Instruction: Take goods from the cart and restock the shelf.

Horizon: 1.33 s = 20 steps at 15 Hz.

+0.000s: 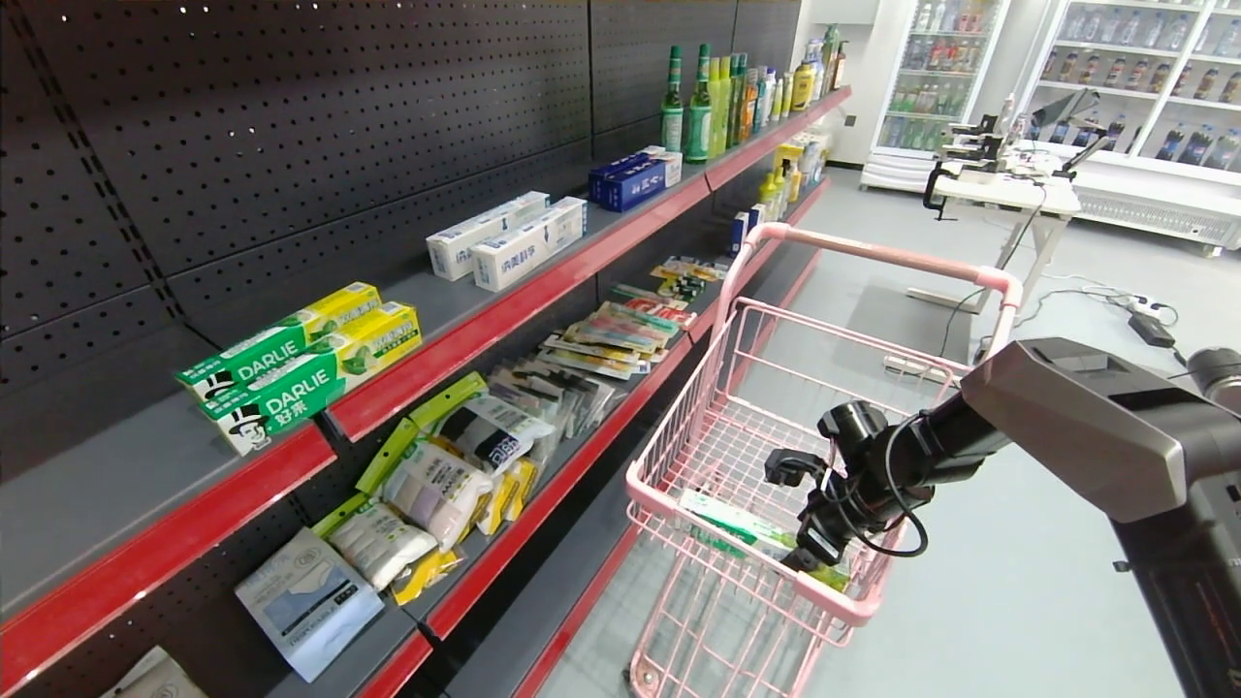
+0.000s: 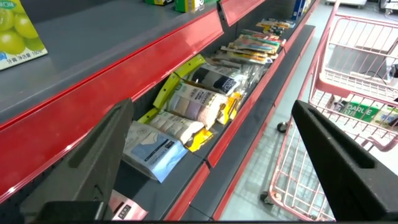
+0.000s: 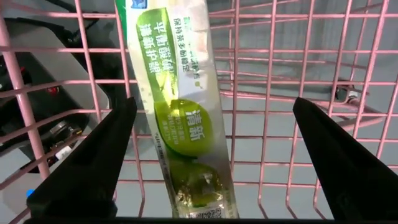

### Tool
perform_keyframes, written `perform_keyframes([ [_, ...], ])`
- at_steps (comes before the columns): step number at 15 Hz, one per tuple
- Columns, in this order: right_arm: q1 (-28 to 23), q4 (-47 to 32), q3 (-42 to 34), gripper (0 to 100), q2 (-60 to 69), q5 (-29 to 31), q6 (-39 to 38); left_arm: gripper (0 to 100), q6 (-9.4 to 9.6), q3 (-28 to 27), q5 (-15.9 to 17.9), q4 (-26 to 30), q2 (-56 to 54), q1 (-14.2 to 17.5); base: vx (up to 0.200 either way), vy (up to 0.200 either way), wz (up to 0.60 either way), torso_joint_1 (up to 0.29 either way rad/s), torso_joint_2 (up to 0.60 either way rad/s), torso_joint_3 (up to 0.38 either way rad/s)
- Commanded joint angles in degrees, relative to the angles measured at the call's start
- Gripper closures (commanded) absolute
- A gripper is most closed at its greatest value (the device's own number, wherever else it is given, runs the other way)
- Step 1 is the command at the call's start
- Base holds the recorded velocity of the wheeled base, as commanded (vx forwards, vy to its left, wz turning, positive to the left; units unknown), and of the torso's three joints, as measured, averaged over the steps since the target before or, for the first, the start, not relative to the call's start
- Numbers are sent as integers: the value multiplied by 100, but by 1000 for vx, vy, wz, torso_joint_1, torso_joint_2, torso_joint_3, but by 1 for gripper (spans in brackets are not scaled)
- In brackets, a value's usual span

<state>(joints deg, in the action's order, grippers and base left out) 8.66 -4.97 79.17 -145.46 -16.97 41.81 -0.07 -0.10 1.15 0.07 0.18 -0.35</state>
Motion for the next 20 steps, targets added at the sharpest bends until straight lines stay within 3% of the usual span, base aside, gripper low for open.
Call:
perform_keyframes([
  [1, 5, 5, 2, 0, -9, 1, 2, 0, -1, 1, 8, 10, 8, 0, 0, 0, 0, -66, 178, 124],
  [9, -4, 23, -15, 0, -9, -17, 29, 0, -1, 1, 0, 10, -1, 0, 0, 0, 0, -60, 182, 106],
  [10, -13, 23, -24, 100, -9, -35, 20, 0, 7, 1, 8, 1, 8, 0, 0, 0, 0, 0, 0, 0],
  [20, -92, 93, -200, 100, 141, -78, -24, 0, -1, 1, 0, 10, 8, 0, 0, 0, 0, 0, 0, 0],
])
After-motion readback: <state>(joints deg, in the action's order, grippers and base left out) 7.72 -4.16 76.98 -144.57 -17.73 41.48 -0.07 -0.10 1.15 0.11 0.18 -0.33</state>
